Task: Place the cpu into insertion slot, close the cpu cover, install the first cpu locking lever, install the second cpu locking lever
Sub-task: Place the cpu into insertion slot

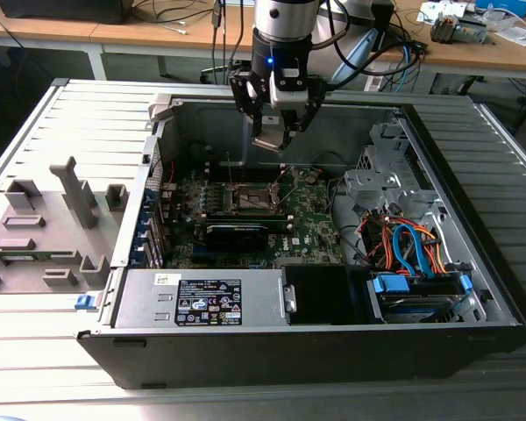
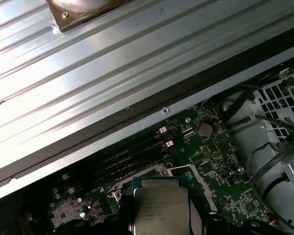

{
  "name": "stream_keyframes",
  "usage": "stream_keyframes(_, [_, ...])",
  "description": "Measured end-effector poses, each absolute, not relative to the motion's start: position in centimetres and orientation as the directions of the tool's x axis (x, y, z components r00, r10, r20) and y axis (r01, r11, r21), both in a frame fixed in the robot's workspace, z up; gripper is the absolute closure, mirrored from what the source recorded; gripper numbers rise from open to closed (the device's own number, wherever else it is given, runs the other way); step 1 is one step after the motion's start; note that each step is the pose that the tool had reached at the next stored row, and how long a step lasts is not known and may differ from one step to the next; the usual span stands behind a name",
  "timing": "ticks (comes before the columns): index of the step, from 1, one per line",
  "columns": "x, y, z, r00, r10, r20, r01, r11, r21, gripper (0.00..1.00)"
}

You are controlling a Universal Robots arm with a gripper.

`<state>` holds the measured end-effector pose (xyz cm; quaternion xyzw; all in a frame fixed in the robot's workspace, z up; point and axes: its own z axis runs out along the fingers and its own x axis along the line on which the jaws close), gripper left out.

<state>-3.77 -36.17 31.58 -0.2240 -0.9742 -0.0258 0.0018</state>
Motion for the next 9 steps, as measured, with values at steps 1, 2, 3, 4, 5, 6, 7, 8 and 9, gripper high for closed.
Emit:
stream_keyframes(1, [-3.78, -36.17, 31.58, -0.899, 0.438, 0.015, 0.438, 0.897, 0.049, 0.45])
stream_keyframes(2, [-3.77, -36.17, 31.58, -0.898, 0.44, 0.015, 0.44, 0.897, 0.049, 0.45])
stream_keyframes(3, [-3.77, -36.17, 31.57, -0.897, 0.442, 0.015, 0.442, 0.896, 0.049, 0.45])
stream_keyframes(4, [-3.78, -36.17, 31.57, -0.896, 0.444, 0.015, 0.445, 0.894, 0.049, 0.45])
stream_keyframes(5, [-3.78, -36.17, 31.57, -0.895, 0.445, 0.015, 0.446, 0.894, 0.049, 0.45])
stream_keyframes(6, [-3.77, -36.17, 31.57, -0.895, 0.447, 0.015, 0.447, 0.893, 0.049, 0.45])
stream_keyframes(7, [-3.77, -36.17, 31.56, -0.894, 0.448, 0.015, 0.448, 0.893, 0.049, 0.45])
stream_keyframes(8, [-3.77, -36.17, 31.56, -0.893, 0.449, 0.015, 0.449, 0.892, 0.049, 0.45])
stream_keyframes(9, [-3.78, -36.17, 31.56, -0.892, 0.451, 0.014, 0.451, 0.891, 0.048, 0.45])
